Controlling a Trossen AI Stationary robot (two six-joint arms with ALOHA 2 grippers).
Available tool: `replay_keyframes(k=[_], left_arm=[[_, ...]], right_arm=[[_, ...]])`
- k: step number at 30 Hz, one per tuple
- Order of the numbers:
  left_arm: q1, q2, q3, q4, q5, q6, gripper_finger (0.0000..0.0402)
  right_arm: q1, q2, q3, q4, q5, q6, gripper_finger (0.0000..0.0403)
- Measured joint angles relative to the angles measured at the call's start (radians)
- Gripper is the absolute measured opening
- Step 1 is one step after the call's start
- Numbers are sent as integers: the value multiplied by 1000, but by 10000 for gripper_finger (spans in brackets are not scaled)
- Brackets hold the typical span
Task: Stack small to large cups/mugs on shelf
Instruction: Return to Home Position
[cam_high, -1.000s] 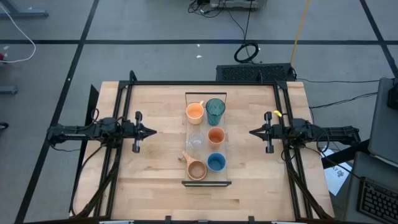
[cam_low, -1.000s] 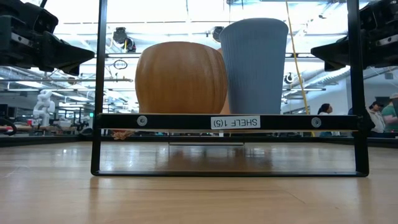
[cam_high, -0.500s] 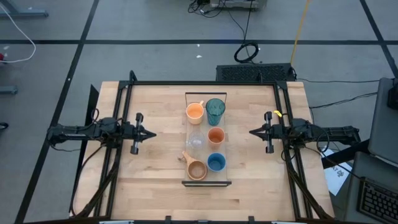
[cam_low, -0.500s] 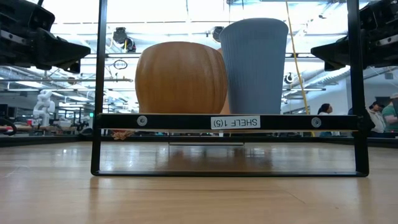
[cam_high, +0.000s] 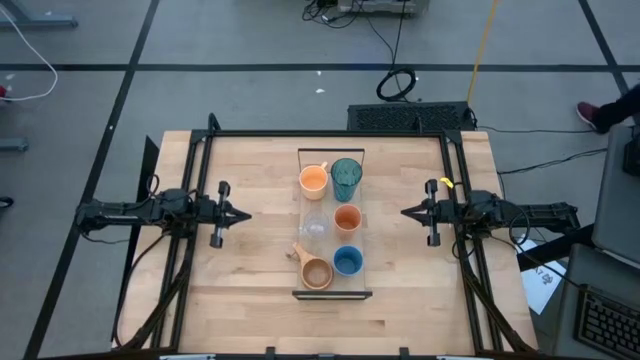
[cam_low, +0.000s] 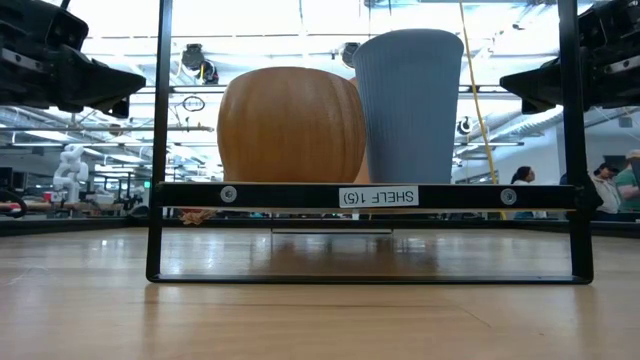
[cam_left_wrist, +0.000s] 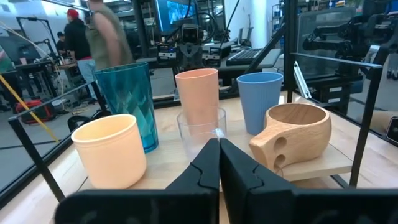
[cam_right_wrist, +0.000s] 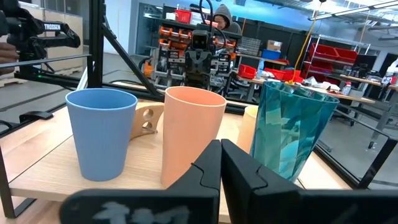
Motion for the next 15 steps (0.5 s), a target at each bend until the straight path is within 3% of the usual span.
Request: replay_keyframes(k=[15], left_arm=[[0,4,2,-12,-87,-4,21]], right_arm=[[0,0,0,1,0,0,0]])
